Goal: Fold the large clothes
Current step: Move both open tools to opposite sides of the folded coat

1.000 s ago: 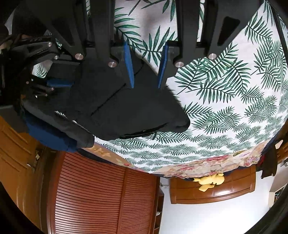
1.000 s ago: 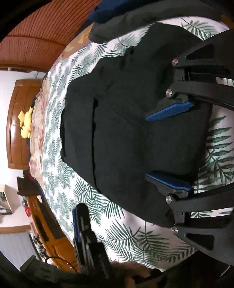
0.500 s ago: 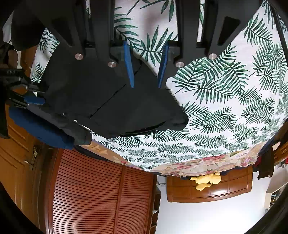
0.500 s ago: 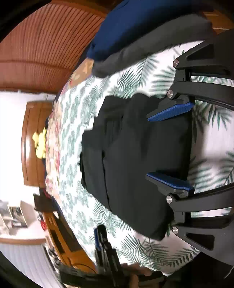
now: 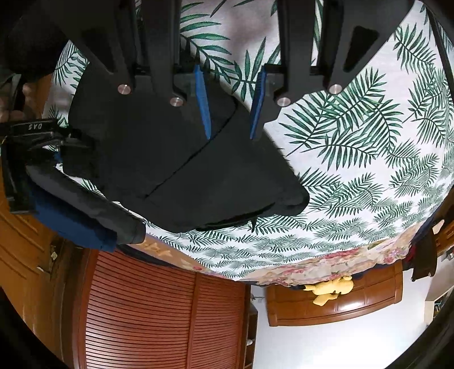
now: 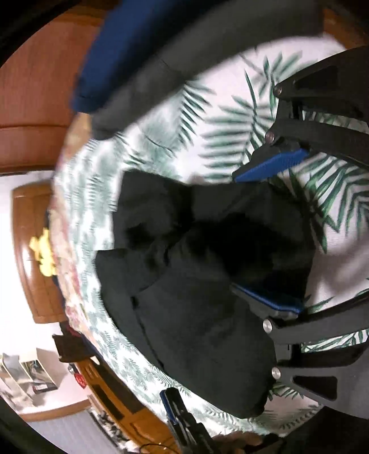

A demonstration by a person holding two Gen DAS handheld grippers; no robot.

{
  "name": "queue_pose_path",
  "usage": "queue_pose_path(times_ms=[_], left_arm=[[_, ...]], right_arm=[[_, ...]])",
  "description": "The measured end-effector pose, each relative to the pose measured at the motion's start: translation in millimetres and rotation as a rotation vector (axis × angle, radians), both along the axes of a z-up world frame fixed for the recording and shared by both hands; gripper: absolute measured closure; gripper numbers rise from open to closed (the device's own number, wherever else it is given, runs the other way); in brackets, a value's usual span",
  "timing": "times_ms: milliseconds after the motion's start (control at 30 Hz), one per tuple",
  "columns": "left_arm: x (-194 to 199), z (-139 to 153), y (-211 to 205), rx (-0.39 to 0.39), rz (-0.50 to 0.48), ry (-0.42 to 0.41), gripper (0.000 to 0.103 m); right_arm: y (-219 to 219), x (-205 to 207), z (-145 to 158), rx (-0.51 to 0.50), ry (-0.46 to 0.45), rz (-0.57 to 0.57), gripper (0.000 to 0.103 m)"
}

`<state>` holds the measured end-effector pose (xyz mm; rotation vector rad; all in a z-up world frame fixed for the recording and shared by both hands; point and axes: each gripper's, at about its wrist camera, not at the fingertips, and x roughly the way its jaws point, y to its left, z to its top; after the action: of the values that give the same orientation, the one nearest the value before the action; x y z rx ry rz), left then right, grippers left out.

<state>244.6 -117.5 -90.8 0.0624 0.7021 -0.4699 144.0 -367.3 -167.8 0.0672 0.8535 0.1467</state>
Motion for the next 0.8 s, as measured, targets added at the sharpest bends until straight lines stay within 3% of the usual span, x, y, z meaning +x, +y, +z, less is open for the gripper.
queue_pose_path(times_ms=[300,467,733,800], left_arm=[[34.1,-4.8,-4.0,0.08,0.042,0.041,0.077],[66.2,-3.6,-0.3,0.052,0.08,0.073,0.077],[129.0,-21.6,-2.1,0.078,0.115,0.147,0.077],[140.3,-27.9,-5.0,0.105,0.12,0.151,0.07]], right_arm=[[5.8,2.9,-5.5,0.032,-0.007,0.056,0.026],[9.2,1.2,-3.4,-0.015,-0.021,0.084,0.026],[7.2,-0.6,-5.0,-0.021,-0.025,0.109,0.026],[6.7,-1.9,-5.1,-0.018,-0.023,0.116,0.026]])
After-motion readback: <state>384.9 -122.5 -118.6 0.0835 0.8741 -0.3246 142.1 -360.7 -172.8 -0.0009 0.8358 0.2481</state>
